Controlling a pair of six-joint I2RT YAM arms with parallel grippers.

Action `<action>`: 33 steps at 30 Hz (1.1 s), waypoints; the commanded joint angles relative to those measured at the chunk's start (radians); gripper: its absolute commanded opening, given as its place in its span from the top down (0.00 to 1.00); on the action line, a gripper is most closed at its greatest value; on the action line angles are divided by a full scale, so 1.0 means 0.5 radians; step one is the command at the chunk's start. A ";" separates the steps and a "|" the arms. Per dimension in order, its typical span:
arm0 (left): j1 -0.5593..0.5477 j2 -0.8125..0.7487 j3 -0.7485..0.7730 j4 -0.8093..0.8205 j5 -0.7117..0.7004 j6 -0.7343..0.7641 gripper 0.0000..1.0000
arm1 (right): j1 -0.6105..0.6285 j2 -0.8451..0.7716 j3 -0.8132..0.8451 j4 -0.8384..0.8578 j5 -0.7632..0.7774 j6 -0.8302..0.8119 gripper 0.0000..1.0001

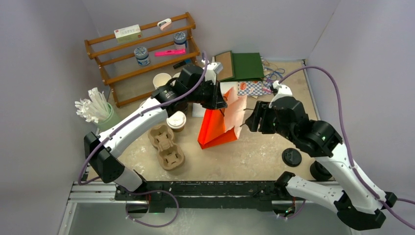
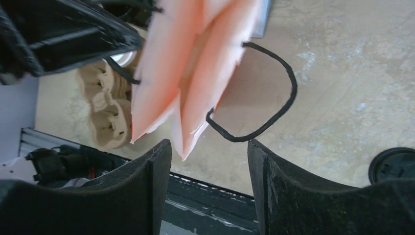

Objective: Pack the takeout coffee
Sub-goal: Pick up the takeout bag from the center of the board, then adjust the takeout bag at the center of the board.

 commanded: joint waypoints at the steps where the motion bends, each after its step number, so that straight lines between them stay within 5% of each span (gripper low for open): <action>1: -0.024 -0.045 -0.057 0.156 0.030 0.017 1.00 | 0.005 0.000 0.099 0.145 -0.082 0.073 0.39; 6: -0.050 0.010 -0.015 0.154 0.044 -0.018 1.00 | 0.005 0.171 0.206 0.249 -0.164 0.094 0.35; 9: -0.051 0.020 0.007 0.148 0.040 -0.032 1.00 | -0.002 0.348 0.271 0.247 -0.138 0.155 0.57; 12: -0.053 0.034 0.036 0.130 0.035 -0.056 1.00 | -0.029 0.488 0.263 0.333 -0.257 0.164 0.64; 22: -0.051 0.012 0.077 0.089 -0.013 -0.189 1.00 | -0.389 0.437 -0.166 0.780 -0.665 0.270 0.63; 33: -0.053 -0.035 0.007 0.125 -0.020 -0.266 1.00 | -0.438 0.407 -0.375 1.149 -0.947 0.312 0.64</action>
